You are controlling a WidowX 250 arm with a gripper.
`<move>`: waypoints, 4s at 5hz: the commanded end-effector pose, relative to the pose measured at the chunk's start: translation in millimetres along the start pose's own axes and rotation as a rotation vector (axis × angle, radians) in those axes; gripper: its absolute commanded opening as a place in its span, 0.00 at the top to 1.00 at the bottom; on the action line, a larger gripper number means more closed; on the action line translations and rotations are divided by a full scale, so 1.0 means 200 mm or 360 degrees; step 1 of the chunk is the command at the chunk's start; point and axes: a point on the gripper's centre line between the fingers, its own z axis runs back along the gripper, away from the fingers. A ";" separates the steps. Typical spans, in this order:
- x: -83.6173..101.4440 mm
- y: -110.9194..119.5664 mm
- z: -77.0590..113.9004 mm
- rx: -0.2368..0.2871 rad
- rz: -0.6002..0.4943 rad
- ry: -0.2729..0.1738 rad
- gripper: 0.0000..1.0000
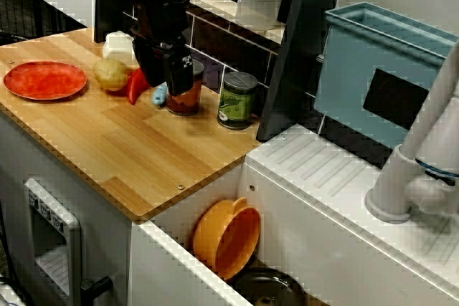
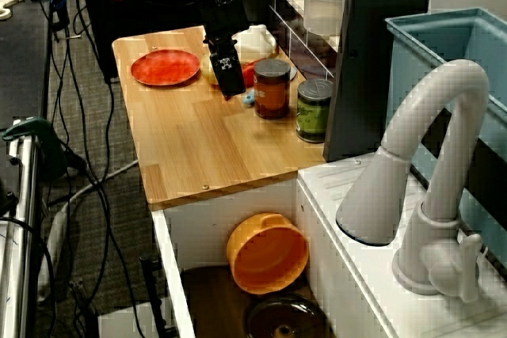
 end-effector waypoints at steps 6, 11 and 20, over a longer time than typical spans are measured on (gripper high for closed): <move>0.00 0.17 0.12 0.0029 0.0091 -0.0488 0.00; 0.02 0.18 -0.01 0.0086 -0.0054 -0.0537 0.00; 0.18 0.24 -0.04 0.0104 0.0086 -0.0572 0.00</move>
